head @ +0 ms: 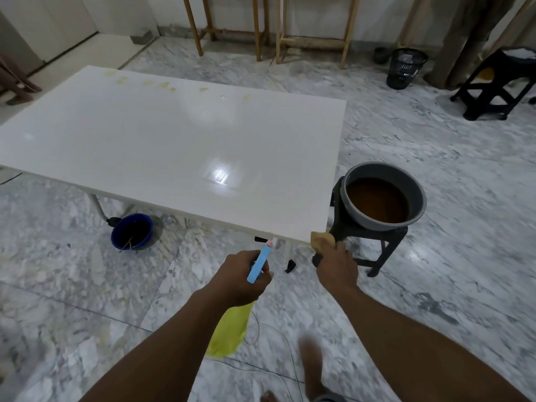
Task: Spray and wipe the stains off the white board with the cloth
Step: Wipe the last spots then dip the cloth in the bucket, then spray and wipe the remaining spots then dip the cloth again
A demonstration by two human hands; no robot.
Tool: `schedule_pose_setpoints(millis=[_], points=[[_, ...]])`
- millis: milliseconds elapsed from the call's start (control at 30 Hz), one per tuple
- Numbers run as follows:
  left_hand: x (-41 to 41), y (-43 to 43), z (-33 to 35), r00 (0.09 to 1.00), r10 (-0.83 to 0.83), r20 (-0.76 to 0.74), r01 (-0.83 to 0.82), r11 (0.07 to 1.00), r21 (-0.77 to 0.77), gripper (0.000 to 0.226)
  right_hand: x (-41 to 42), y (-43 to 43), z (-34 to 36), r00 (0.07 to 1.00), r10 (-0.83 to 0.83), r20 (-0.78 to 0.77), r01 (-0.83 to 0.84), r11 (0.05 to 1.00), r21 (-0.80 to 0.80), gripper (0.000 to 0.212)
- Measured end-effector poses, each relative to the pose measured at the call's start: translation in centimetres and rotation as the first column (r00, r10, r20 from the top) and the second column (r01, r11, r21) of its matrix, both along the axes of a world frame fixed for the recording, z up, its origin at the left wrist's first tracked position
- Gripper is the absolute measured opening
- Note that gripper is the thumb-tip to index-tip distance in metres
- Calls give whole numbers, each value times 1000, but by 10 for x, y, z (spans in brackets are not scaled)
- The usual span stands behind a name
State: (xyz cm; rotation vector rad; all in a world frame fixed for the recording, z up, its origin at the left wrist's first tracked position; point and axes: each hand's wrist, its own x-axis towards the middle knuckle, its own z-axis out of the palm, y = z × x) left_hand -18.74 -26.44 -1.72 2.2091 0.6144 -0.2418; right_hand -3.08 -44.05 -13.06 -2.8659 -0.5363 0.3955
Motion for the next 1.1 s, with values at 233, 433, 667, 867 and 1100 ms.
schedule_pose_setpoints(millis=[233,433,667,867,1100], points=[[-12,-3,-6,999,0,-37,1,1000,15,18,-10,-6,4,948,51,-313,-30,997,70,32],[-7,-8,-1,1000,-11,-14,11,1000,25,16,-15,-20,32,429,-100,-898,695,671,257,26],[12,-26,10,999,-20,31,19,999,33,17,6,-41,56,11,379,-925,971,217,101,70],[42,-33,29,999,32,12,-32,999,21,19,39,-45,89,57,631,-774,969,151,195,90],[103,-46,49,994,107,26,-109,991,80,22,109,-50,138,147,520,-841,926,227,302,88]])
